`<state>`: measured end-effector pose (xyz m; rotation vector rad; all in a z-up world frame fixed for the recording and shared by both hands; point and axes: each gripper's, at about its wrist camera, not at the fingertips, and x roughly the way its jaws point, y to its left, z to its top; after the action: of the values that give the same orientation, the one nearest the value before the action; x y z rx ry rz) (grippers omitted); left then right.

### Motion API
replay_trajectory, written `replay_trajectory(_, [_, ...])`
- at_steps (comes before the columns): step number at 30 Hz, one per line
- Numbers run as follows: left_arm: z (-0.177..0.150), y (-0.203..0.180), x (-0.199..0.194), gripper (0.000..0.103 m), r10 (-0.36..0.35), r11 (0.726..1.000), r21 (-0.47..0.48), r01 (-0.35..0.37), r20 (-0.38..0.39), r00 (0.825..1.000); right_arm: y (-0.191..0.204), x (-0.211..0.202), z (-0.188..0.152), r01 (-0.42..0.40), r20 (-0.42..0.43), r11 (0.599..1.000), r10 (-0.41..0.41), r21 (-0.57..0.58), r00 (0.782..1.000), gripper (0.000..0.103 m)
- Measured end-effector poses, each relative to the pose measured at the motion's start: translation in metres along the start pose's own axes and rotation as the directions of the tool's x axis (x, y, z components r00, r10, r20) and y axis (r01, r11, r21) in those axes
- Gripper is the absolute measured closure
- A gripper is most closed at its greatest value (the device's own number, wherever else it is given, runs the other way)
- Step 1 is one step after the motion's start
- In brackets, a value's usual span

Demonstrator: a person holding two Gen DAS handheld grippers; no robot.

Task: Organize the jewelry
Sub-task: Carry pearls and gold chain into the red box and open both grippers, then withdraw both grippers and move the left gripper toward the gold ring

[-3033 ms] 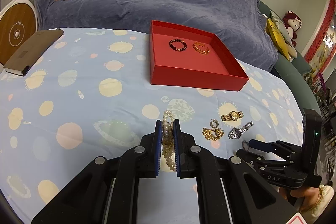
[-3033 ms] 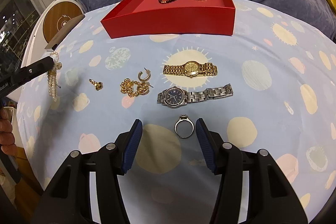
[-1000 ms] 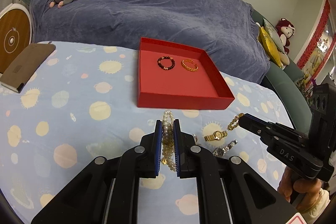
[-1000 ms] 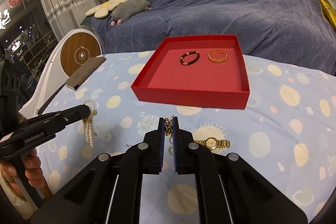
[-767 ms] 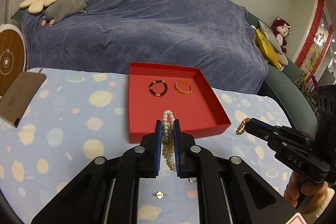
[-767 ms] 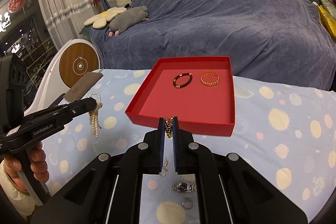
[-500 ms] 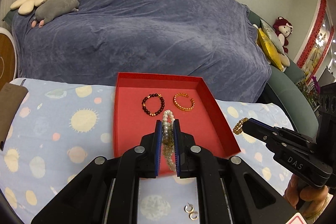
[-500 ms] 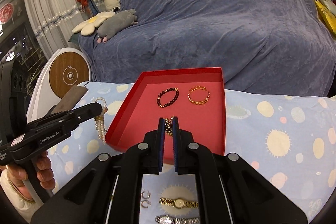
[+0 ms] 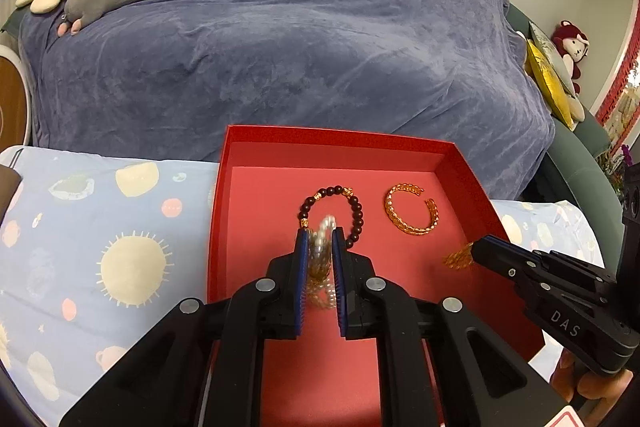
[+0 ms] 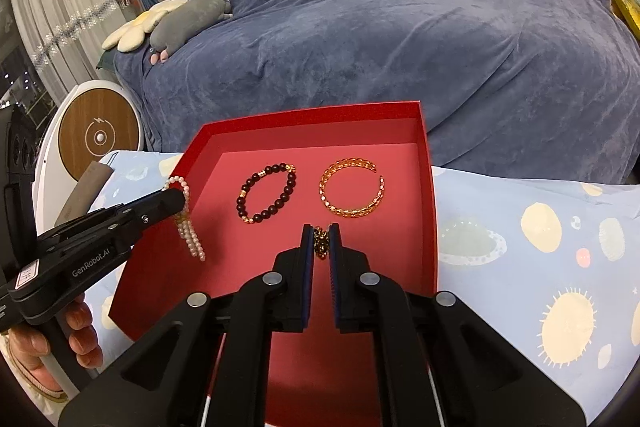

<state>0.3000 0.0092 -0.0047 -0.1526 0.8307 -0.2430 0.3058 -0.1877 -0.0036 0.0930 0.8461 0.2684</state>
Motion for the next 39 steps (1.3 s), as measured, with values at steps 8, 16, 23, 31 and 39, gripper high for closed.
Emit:
replay_trajectory(8, [-0.001, 0.004, -0.022, 0.062, 0.030, 0.999, -0.036, -0.028, 0.052, 0.998, 0.001, -0.033, -0.012, 0.004, 0.052, 1.000, -0.004, -0.003, 0.999, 0.075])
replay_trajectory(16, [-0.030, -0.001, -0.091, 0.062, 0.056, 0.998, -0.025, -0.055, 0.065, 0.996, 0.010, -0.117, -0.046, -0.008, 0.097, 1.000, 0.008, -0.007, 0.995, 0.069])
replay_trajectory(23, [-0.080, -0.005, -0.145, 0.062, 0.062, 0.998, -0.016, -0.061, 0.046, 0.997, 0.021, -0.171, -0.101, 0.007, 0.096, 1.000, -0.005, -0.022, 0.995, 0.069])
replay_trajectory(31, [-0.140, -0.004, -0.162, 0.062, 0.090, 0.996, -0.020, -0.090, -0.004, 0.996, 0.022, -0.185, -0.153, -0.002, 0.053, 1.000, 0.002, 0.003, 0.999, 0.069])
replay_trajectory(39, [-0.183, -0.014, -0.153, 0.053, 0.057, 0.998, 0.016, -0.056, -0.055, 0.997, 0.024, -0.171, -0.174, 0.017, 0.009, 0.999, -0.016, -0.034, 1.000, 0.069])
